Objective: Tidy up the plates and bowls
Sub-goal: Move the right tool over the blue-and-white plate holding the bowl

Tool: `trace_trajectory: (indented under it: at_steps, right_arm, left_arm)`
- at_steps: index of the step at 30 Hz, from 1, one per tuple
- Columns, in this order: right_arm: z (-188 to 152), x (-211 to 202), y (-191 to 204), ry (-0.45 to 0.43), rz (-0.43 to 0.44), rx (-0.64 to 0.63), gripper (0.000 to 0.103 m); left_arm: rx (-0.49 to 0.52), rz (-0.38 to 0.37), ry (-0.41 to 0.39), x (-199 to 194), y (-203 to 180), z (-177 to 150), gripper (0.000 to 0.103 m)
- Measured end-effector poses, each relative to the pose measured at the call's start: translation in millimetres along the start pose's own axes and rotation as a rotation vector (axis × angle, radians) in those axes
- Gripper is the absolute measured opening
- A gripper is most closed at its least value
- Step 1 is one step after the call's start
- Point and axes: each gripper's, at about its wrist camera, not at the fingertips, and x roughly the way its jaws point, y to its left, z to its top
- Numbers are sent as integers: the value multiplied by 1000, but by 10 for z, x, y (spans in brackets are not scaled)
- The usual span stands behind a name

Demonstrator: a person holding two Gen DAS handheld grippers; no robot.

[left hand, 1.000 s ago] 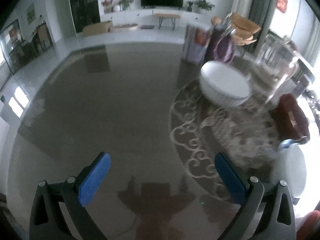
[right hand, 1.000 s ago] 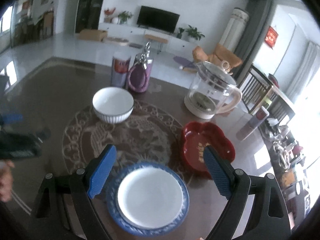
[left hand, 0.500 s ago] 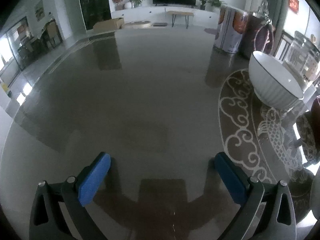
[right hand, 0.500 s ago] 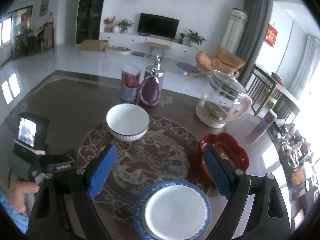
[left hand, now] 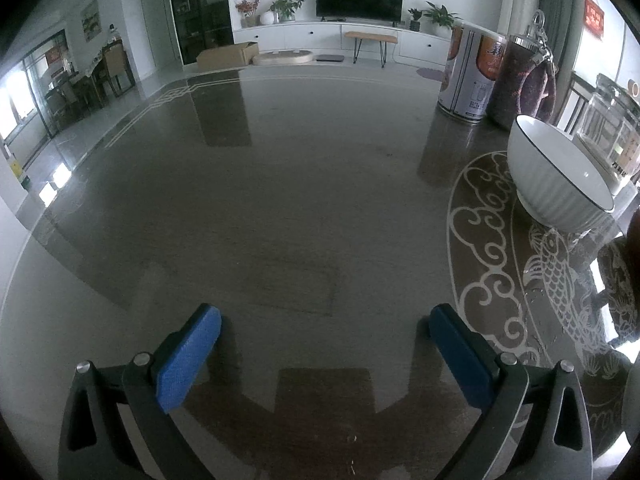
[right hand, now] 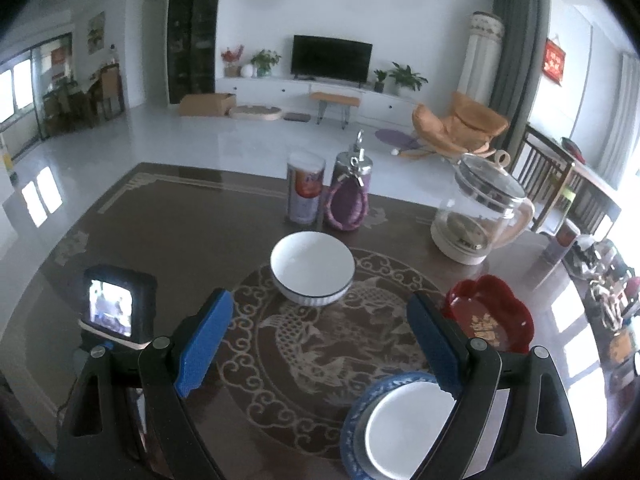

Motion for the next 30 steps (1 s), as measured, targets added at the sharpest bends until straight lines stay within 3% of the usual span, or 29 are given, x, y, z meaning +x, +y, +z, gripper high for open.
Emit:
trace_trajectory:
  at_steps: [8,14,23,30]
  right_arm:
    - [-138,-31,207,79,131,32,91]
    - [-306,55,255,127,136,37,91]
    - [-360,81,113,126,104,34,91]
    - [-411,94,3,136,202,78,99]
  left_arm:
    - [0,0,0,1,-3,-5,103]
    - [0,0,0,4,-7,-10,103]
    - [0,0,0,2,-6,-11,103]
    - [0,-1,0,-6,-2,-4,103]
